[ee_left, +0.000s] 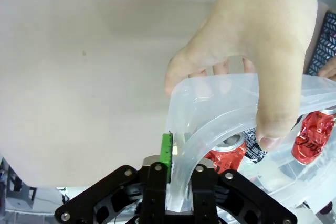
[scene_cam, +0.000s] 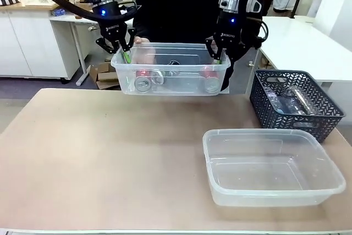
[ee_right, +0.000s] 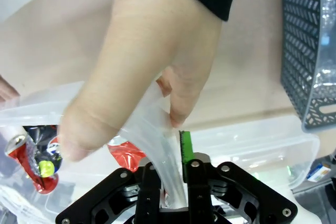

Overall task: Sort the waste into each basket.
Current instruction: Release the Organizing box you were holding.

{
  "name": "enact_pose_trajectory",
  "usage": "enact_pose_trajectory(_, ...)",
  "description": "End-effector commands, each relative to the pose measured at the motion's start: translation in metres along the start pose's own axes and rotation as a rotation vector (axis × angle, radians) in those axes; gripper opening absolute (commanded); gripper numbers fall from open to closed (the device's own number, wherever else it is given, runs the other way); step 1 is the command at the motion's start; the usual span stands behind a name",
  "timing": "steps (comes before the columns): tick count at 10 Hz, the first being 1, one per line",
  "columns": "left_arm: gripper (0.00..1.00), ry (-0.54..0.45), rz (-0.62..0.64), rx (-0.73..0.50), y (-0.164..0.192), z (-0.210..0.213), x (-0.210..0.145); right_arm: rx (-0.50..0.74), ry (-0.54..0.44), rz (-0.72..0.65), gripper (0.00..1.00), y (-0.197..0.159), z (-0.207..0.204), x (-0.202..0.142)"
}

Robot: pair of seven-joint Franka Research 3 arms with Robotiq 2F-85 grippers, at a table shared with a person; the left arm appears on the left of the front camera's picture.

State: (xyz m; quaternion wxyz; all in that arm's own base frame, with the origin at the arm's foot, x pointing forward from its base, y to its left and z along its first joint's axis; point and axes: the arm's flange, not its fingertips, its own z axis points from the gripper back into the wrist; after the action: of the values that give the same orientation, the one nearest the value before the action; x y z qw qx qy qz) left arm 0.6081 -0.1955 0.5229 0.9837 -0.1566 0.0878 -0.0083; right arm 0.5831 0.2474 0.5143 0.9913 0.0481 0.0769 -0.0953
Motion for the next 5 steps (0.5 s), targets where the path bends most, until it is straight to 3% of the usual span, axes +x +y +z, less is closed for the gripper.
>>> enact_pose_trajectory(1, 0.87, -0.038, 0.008, 0.042, -0.009, 0.017, -0.024, 0.035, -0.104, 0.020, 0.76, -0.015, 0.015, -0.017)
enact_pose_trajectory(2, 1.00, -0.089, 0.003, 0.067, -0.013, 0.032, -0.041, 0.047, -0.149, 0.023, 1.00, -0.024, 0.033, -0.028)
enact_pose_trajectory(4, 1.00, -0.088, 0.000, 0.044, -0.010, 0.030, -0.046, 0.050, -0.146, 0.022, 1.00, -0.025, 0.034, -0.029)
enact_pose_trajectory(5, 0.98, -0.103, -0.008, 0.055, -0.013, 0.032, -0.054, 0.070, -0.151, 0.026, 0.95, -0.030, 0.039, -0.038)
